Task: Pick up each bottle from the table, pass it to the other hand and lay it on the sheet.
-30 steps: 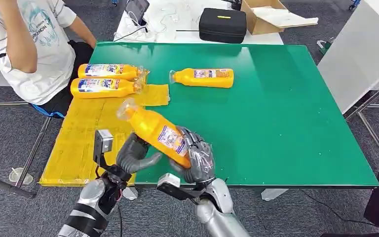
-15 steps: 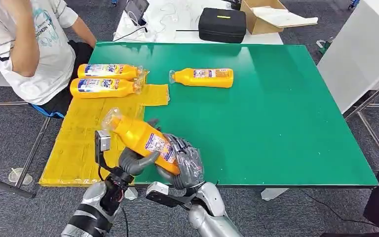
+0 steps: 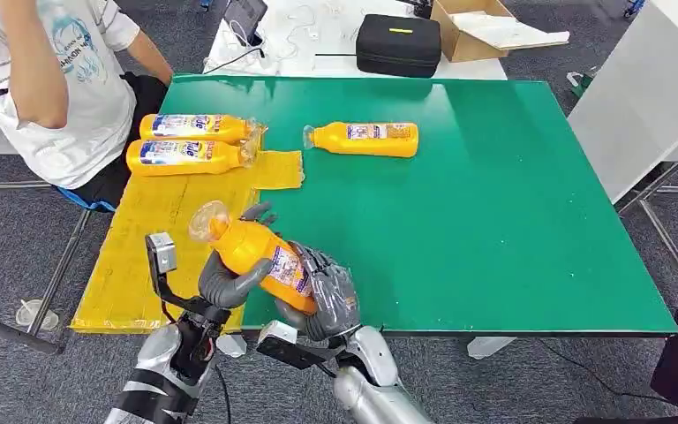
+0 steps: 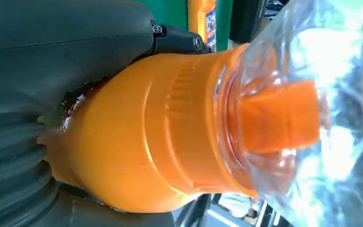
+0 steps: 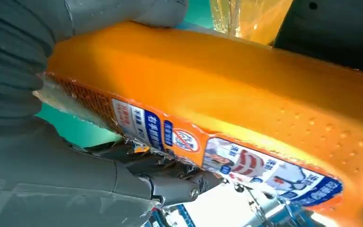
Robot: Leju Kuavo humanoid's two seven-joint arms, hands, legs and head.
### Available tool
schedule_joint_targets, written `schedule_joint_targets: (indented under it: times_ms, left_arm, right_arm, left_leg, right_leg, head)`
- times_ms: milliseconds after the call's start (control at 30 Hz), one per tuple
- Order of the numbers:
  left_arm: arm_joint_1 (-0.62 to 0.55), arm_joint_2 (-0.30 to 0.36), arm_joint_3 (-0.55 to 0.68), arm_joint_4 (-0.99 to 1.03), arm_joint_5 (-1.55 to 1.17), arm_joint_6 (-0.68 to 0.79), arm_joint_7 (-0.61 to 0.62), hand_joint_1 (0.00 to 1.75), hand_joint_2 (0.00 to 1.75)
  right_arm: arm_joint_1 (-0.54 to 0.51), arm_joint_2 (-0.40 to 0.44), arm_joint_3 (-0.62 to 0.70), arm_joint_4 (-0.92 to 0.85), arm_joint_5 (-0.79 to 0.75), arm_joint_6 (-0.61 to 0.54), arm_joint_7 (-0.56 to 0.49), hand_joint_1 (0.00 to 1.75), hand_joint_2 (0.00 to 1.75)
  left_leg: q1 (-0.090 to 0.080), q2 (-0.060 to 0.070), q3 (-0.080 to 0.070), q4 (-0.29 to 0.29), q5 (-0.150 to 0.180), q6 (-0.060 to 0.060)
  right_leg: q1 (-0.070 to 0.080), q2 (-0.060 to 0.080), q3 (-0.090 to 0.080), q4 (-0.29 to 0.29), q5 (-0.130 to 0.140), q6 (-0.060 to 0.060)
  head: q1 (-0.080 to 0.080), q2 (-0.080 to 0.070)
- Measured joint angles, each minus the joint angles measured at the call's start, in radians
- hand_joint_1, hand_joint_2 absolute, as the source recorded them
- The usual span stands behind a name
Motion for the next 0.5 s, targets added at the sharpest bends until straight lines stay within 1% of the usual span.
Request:
schedule_joint_targets:
  times_ms: [133,333,367,433,467,500]
  left_arm:
    - [0.0,0.0,-0.005,0.0,-0.035,0.018,-0.012,1.75,1.75]
    - [-0.012,0.0,-0.05,0.0,-0.187,0.078,-0.053,1.75,1.75]
    - [-0.017,0.001,-0.055,0.0,-0.195,0.082,-0.053,1.75,1.75]
    - [-0.022,0.002,-0.061,0.0,-0.203,0.088,-0.052,1.75,1.75]
    - [-0.024,0.002,-0.063,0.0,-0.203,0.087,-0.051,1.75,1.75]
    - [-0.026,0.002,-0.064,0.0,-0.193,0.085,-0.045,1.75,1.75]
  right_arm:
    - [-0.001,0.0,0.001,0.004,-0.008,0.002,0.001,1.75,1.75]
    - [-0.005,-0.001,0.001,0.006,-0.052,0.013,0.002,1.75,1.75]
    - [-0.006,-0.002,0.001,0.006,-0.056,0.013,0.002,1.57,1.75]
    - [-0.007,-0.002,0.001,0.004,-0.066,0.012,0.002,1.01,1.75]
    - [-0.007,-0.003,0.001,0.001,-0.068,0.011,0.002,0.16,1.75]
    - [-0.007,-0.003,0.001,-0.002,-0.071,0.006,0.002,0.16,1.75]
  left_leg:
    - [0.0,0.0,0.0,0.0,0.0,0.0]
    - [0.0,0.0,0.0,0.0,0.0,0.0]
    - [0.0,0.0,0.0,0.0,0.0,0.0]
    - [0.0,0.0,0.0,0.0,0.0,0.0]
    - [0.0,0.0,0.0,0.0,0.0,0.0]
    - [0.0,0.0,0.0,0.0,0.0,0.0]
  right_leg:
    - [0.0,0.0,0.0,0.0,0.0,0.0]
    - [0.0,0.0,0.0,0.0,0.0,0.0]
    - [0.0,0.0,0.0,0.0,0.0,0.0]
    - [0.0,0.0,0.0,0.0,0.0,0.0]
    - [0.0,0.0,0.0,0.0,0.0,0.0]
    - [0.0,0.0,0.0,0.0,0.0,0.0]
  head:
    - [-0.001,0.0]
    - [0.0,0.0]
    - [0.0,0.0]
    - [0.0,0.0]
    - [0.0,0.0]
    - [0.0,0.0]
